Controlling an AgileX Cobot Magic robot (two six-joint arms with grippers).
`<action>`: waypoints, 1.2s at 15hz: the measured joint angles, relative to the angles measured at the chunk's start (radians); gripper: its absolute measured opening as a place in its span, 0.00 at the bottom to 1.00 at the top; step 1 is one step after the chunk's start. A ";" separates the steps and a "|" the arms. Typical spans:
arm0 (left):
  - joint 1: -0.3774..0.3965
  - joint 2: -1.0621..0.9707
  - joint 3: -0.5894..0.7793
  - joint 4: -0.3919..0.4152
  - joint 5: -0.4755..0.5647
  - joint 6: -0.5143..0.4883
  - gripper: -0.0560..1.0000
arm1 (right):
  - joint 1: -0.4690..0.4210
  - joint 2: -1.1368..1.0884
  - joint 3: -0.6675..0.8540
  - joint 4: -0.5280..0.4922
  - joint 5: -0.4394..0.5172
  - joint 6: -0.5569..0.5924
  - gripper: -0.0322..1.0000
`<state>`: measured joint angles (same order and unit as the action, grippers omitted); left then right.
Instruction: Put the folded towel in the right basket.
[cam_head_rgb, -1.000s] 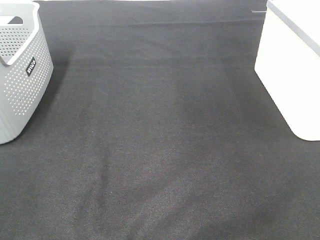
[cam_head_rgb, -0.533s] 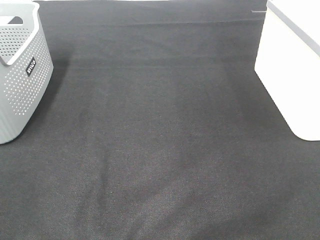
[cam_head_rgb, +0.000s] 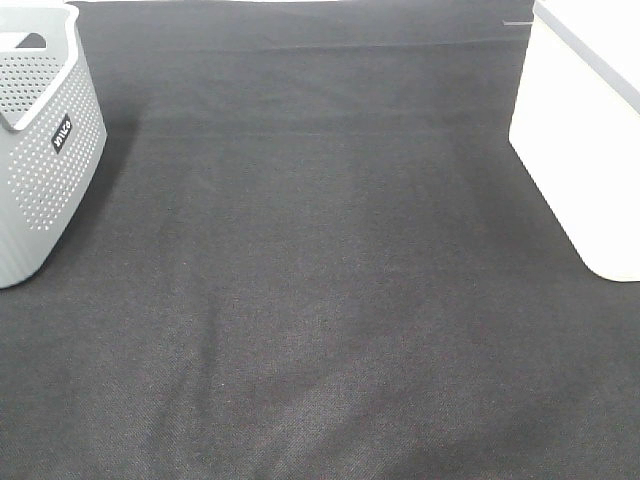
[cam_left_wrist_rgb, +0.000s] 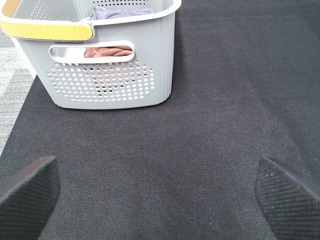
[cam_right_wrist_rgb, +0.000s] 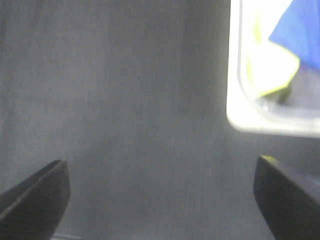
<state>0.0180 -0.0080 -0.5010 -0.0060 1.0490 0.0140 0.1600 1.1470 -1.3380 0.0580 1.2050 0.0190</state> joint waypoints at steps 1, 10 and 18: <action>0.000 0.000 0.000 0.000 0.000 0.000 0.99 | 0.000 -0.068 0.073 0.001 -0.002 0.000 0.97; 0.000 0.000 0.000 0.000 0.000 0.000 0.99 | 0.000 -0.561 0.530 0.006 -0.005 0.020 0.97; 0.000 0.000 0.000 0.000 0.000 0.000 0.99 | 0.000 -0.968 0.761 0.006 -0.005 0.011 0.97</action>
<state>0.0180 -0.0080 -0.5010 -0.0060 1.0490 0.0140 0.1600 0.1790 -0.5770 0.0640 1.2000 0.0300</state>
